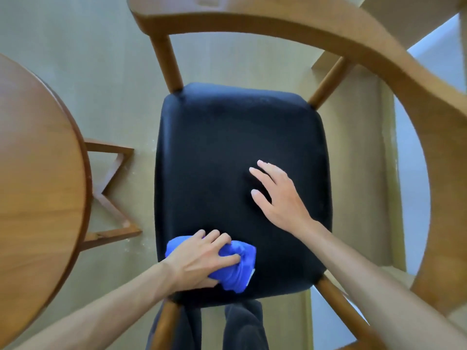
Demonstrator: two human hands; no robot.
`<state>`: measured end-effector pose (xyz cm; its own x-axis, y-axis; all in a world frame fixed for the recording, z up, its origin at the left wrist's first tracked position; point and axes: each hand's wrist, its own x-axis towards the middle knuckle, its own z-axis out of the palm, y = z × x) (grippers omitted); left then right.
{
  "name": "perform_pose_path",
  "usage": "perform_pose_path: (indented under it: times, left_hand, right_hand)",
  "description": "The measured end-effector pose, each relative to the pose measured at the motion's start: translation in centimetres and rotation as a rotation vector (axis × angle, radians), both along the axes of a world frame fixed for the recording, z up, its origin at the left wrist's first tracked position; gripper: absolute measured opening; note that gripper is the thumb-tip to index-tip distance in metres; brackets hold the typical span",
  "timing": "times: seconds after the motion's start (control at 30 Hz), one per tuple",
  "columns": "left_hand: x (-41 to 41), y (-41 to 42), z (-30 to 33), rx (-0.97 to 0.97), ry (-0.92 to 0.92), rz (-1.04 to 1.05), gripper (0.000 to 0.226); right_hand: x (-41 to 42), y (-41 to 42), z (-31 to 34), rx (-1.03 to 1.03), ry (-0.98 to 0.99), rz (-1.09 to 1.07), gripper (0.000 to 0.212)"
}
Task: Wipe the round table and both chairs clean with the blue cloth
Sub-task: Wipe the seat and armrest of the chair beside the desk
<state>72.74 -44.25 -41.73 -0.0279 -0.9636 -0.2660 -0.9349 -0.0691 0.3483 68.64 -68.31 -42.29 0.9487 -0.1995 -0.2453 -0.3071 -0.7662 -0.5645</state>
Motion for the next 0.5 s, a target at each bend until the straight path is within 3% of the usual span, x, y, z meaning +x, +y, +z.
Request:
perform_pose_path:
  times: [0.1,0.2,0.3,0.37,0.5]
  left_hand:
    - [1.9,-6.6,-0.1,-0.171,-0.062,0.042,0.063]
    - [3.9,-8.6,0.7,-0.183,-0.024,0.089,0.069]
    - [5.9,-4.5,1.7,-0.234,0.115,0.44,0.049]
    - [7.8,-0.9,1.1,-0.165,0.084,0.735,0.047]
    - [8.6,1.6,-0.6,0.102,0.121,0.868,0.053]
  right_hand:
    - [-1.0,0.4,1.8,0.201,0.002,-0.061,0.047]
    - [-2.3,-0.1,2.1,0.306,0.001,-0.163,0.045]
    - [-3.5,0.9,1.3,0.102,-0.006,0.019,0.052]
    - [-3.4,2.6,0.0,-0.098,-0.027,0.175,0.06]
    - [-2.7,6.7,-2.3,-0.333,-0.075,0.122,0.067]
